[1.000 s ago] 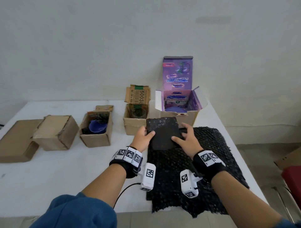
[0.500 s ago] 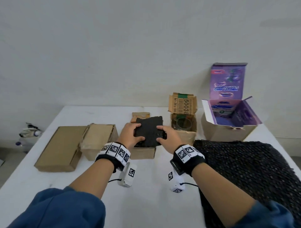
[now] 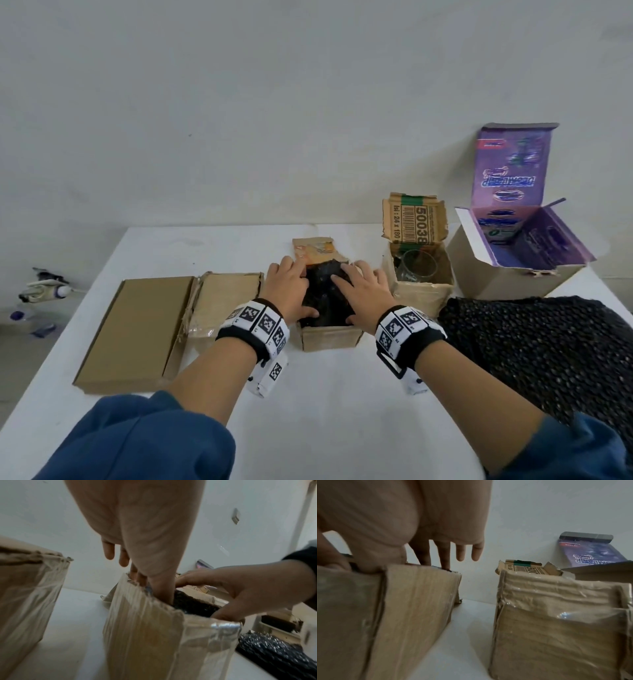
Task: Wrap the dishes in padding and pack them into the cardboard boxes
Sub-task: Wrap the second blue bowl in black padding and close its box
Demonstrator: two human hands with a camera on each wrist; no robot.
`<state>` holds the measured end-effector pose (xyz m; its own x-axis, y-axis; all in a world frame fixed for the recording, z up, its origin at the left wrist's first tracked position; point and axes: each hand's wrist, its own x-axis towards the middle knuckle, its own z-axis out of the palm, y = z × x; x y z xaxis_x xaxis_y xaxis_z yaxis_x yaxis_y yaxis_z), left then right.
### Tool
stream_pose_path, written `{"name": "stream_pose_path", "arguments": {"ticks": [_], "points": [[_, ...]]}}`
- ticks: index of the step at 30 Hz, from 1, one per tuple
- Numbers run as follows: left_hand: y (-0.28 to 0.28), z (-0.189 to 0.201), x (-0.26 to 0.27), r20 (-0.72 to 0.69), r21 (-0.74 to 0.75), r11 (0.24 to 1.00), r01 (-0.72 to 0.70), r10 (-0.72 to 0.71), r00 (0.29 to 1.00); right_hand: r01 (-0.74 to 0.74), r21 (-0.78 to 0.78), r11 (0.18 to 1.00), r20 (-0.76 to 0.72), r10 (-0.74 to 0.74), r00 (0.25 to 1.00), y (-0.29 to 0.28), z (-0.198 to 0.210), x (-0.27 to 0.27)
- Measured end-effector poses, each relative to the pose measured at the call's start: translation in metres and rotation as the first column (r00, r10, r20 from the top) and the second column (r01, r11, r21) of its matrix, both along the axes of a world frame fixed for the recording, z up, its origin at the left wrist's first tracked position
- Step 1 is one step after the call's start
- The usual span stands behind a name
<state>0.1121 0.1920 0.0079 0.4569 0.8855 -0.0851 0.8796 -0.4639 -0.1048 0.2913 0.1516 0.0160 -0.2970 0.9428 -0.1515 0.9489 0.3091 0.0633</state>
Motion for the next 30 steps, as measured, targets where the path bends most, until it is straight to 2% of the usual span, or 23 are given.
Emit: {"name": "stream_pose_path", "arguments": {"ticks": [4,8,12,15,18,21,23,25,27,30], "points": [[0.004,-0.005,-0.002,-0.030,-0.027,0.999,0.021,-0.022,0.999,0.027,-0.122,0.992,0.064,-0.020,0.998,0.013,-0.004,0.001],[0.002,-0.005,0.004,-0.134,-0.036,0.999,0.019,-0.024,0.991,0.021,-0.136,0.991,0.119,-0.005,0.993,0.018,-0.004,-0.003],[0.000,0.002,0.011,-0.129,-0.055,0.998,-0.033,0.025,0.991,0.023,-0.153,0.988,0.057,-0.015,0.998,0.018,-0.002,-0.003],[-0.005,0.012,0.018,-0.037,-0.038,0.996,-0.075,0.074,0.997,0.031,-0.107,0.994,-0.110,-0.043,0.993,0.011,0.010,0.008],[-0.016,0.022,0.031,0.144,0.001,0.992,-0.126,0.125,0.982,0.106,-0.071,0.992,-0.280,-0.122,0.952,-0.002,0.025,0.026],[-0.032,0.029,0.055,0.369,-0.027,0.992,-0.127,0.128,0.921,0.182,-0.129,0.975,-0.373,-0.217,0.902,-0.015,0.033,0.056],[-0.045,0.030,0.076,0.495,-0.134,0.986,-0.095,0.150,0.856,0.159,-0.161,0.974,-0.355,-0.208,0.912,-0.027,0.038,0.081],[-0.062,0.030,0.103,0.547,-0.212,0.975,-0.068,0.176,0.819,0.185,-0.194,0.963,-0.391,-0.249,0.886,-0.045,0.044,0.109],[-0.080,0.026,0.132,0.549,-0.230,0.972,-0.044,0.167,0.819,0.232,-0.216,0.948,-0.448,-0.307,0.840,-0.065,0.047,0.142],[-0.109,0.017,0.179,0.535,-0.314,0.949,-0.036,0.209,0.818,0.293,-0.273,0.916,-0.448,-0.391,0.804,-0.095,0.045,0.195]]}}
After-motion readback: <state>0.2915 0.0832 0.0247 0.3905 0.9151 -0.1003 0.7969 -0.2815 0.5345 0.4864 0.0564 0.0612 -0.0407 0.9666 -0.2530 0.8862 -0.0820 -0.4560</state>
